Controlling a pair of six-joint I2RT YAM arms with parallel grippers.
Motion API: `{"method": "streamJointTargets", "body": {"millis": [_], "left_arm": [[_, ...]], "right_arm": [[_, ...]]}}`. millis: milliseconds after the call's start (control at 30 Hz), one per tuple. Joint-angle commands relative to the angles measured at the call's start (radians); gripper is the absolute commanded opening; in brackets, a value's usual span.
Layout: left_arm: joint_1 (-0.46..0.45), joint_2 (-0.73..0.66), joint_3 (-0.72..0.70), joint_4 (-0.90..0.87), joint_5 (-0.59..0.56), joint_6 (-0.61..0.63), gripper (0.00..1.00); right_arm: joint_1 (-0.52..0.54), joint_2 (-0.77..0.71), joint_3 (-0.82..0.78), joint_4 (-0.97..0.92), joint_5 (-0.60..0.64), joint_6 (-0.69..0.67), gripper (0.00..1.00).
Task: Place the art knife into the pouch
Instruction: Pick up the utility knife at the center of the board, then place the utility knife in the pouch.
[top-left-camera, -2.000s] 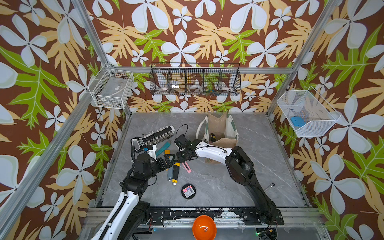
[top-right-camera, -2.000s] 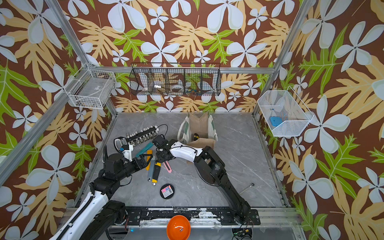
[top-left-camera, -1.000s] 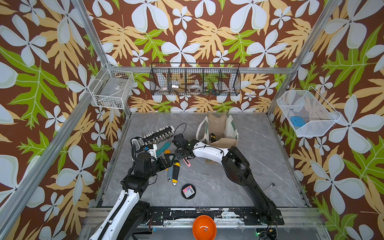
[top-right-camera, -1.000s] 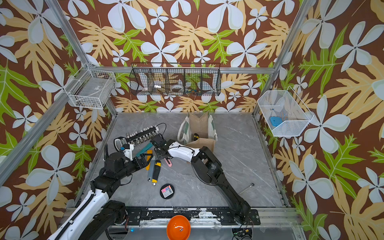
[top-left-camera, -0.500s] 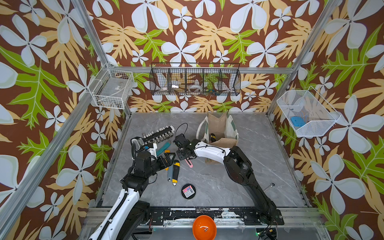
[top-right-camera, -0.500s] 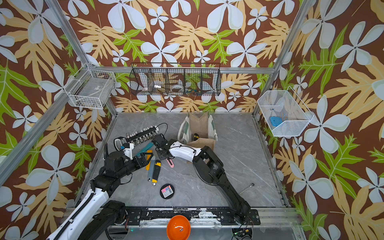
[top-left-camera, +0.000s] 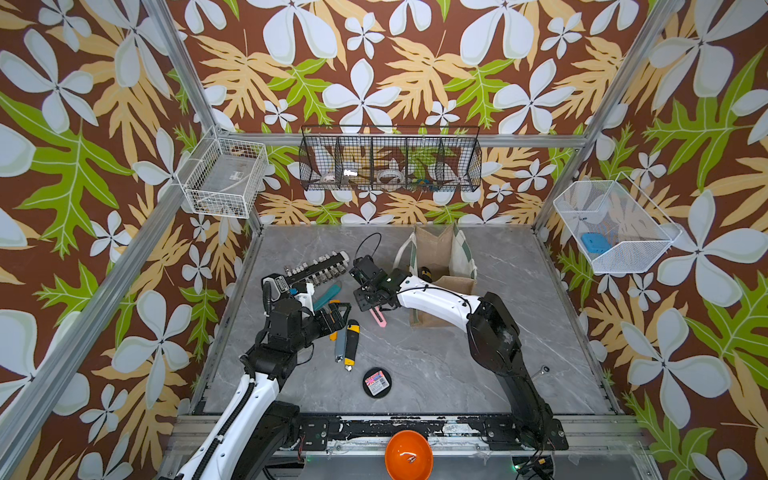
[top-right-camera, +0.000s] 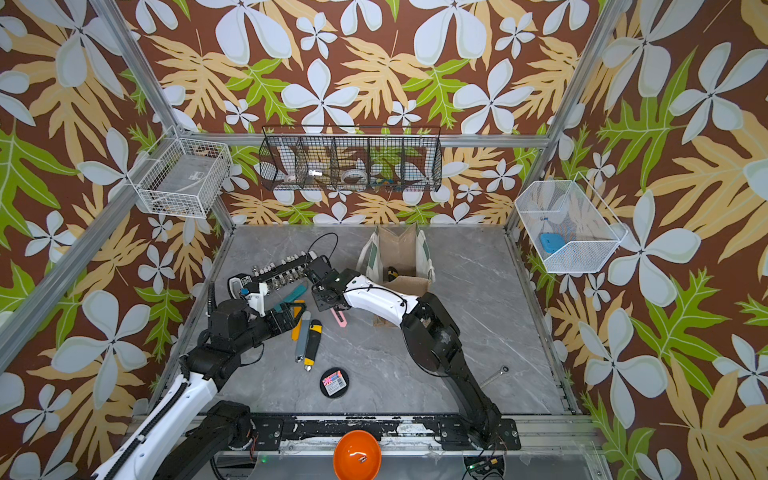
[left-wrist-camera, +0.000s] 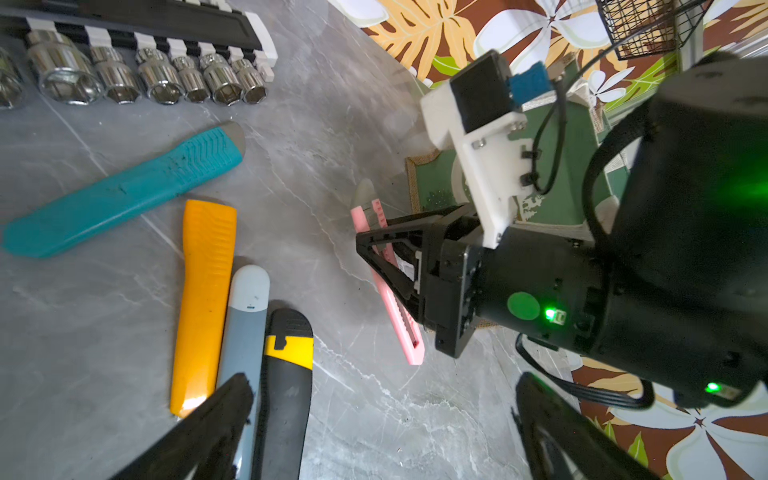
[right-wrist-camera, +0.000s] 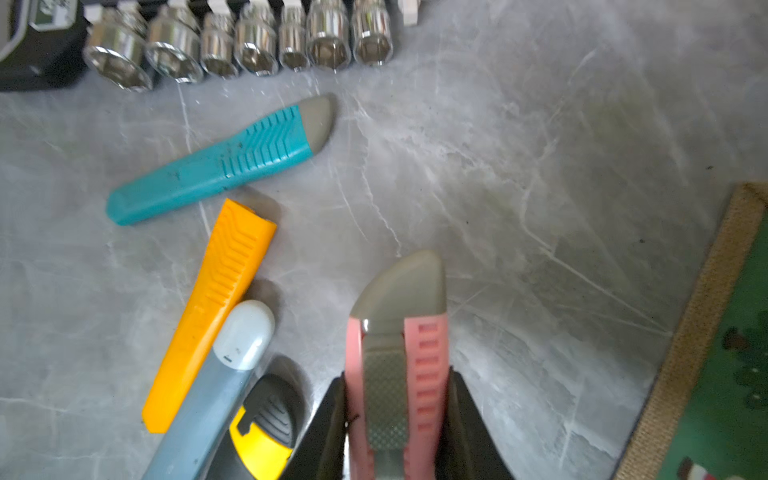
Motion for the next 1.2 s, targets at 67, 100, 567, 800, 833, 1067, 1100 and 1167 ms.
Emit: {"method": "streamJointTargets", "body": {"millis": [67,100,567,800,833,1067,1100,1167], "left_arm": [[0.003,-0.007,0.031,-0.009,-0.015,0.018,1.0],[0.002,-0.006,0.036,-0.009,-0.01,0.013,1.0],[0.002,0.12,0.232,-0.033,0.024,0.028,1.0],[0.002,0.197,0.292,-0.034,0.031,0.047,1.0],[0.002,0.211,0.297,-0.029,0.035,0.046,1.0],[0.002,0.277,0.325,-0.002,0.061,0.045,1.0],[0.002,0.283,0.33,0.0,0.062,0.044,1.0],[0.003,0.298,0.34,0.004,0.064,0.046,1.0]], "right_arm": [[0.0,-0.045,0.076,-0.037,0.055,0.008,0.29],[0.0,-0.049,0.097,-0.048,0.06,0.004,0.29],[-0.071,-0.154,0.361,-0.1,0.21,-0.084,0.26],[-0.105,-0.317,0.163,0.005,0.43,-0.115,0.25],[-0.108,-0.347,0.116,0.028,0.457,-0.113,0.25],[-0.183,-0.472,-0.146,0.088,0.42,-0.019,0.25],[-0.197,-0.484,-0.177,0.092,0.409,0.0,0.25],[-0.222,-0.502,-0.232,0.118,0.387,0.016,0.24]]}}
